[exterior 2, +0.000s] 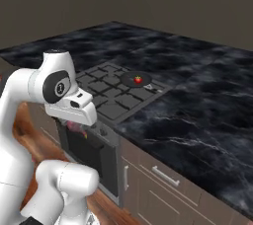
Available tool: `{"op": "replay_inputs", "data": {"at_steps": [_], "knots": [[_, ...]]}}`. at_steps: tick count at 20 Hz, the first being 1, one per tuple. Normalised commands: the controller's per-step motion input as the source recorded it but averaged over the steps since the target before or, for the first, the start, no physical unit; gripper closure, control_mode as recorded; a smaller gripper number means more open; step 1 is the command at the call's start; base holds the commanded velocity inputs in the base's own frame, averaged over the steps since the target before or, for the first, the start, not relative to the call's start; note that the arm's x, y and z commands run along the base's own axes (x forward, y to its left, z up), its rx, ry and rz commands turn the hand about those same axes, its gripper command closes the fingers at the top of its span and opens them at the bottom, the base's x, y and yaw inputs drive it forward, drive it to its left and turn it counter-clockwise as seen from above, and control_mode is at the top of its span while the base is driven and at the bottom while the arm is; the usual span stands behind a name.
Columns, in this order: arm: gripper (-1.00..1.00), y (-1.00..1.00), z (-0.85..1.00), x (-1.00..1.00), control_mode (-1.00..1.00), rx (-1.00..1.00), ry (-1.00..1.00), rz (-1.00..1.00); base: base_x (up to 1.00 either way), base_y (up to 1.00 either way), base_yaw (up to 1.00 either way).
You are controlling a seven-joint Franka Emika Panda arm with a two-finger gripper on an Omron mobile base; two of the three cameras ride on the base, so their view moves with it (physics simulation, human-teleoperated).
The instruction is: Place the pan on the rear right burner on the stove. Then place the tomato and the onion in the pan and turn on the rear right burner.
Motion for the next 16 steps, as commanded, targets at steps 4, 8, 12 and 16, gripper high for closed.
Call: {"op": "replay_inputs", "data": {"at_steps": [4, 8, 12, 16], "knots": [[1.00, 0.00, 0.00, 0.00, 1.00, 0.00, 0.00, 0.00, 0.14, 0.64, -0.32], [1.00, 0.00, 0.00, 0.00, 1.00, 0.00, 0.00, 0.00, 0.17, 0.67, -0.32], [1.00, 0.00, 0.00, 0.00, 1.00, 0.00, 0.00, 0.00, 0.11, 0.69, -0.29], [1.00, 0.00, 0.00, 0.00, 1.00, 0.00, 0.00, 0.00, 0.05, 0.68, -0.25]]}}
